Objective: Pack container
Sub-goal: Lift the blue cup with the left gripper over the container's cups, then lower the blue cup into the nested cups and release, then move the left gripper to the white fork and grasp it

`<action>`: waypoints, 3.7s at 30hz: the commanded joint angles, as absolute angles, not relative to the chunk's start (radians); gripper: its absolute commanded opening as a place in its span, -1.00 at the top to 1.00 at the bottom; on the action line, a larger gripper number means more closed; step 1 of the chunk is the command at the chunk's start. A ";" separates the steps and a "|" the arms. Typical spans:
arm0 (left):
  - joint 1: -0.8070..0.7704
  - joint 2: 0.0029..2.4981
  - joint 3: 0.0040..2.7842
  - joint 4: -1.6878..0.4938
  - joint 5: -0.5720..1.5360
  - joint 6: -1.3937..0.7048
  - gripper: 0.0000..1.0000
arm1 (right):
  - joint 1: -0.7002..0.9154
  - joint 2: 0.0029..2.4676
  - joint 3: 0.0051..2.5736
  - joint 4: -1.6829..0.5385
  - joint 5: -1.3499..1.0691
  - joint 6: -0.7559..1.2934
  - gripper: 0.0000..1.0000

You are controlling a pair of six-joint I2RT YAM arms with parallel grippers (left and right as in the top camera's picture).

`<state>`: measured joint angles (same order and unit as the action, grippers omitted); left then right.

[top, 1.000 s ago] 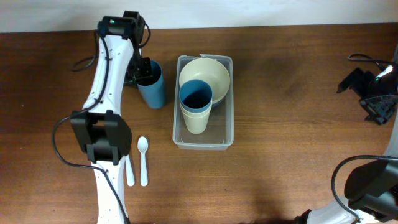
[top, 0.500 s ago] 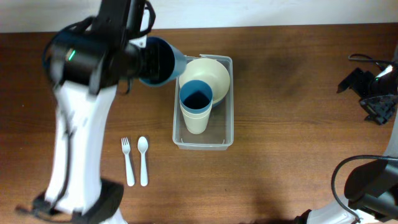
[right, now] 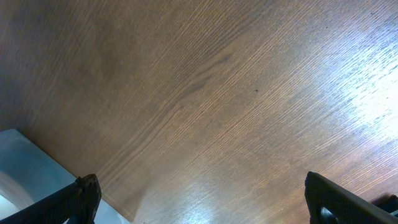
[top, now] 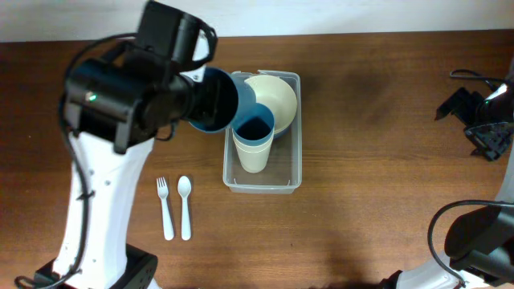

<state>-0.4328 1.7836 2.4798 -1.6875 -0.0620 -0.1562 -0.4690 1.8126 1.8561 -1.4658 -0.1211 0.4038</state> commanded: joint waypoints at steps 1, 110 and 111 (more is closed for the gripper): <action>-0.439 1.795 2.398 -1.687 -0.048 -0.140 0.97 | -0.472 1.790 1.870 -1.466 -0.116 0.397 -0.98; -0.091 1.430 1.601 -1.552 -0.197 -0.381 -0.32 | -0.472 1.790 1.870 -1.466 -0.116 0.397 -0.98; -0.081 1.430 1.538 -1.512 -0.172 -0.381 -0.33 | -0.472 1.790 1.870 -1.466 -0.116 0.397 -0.98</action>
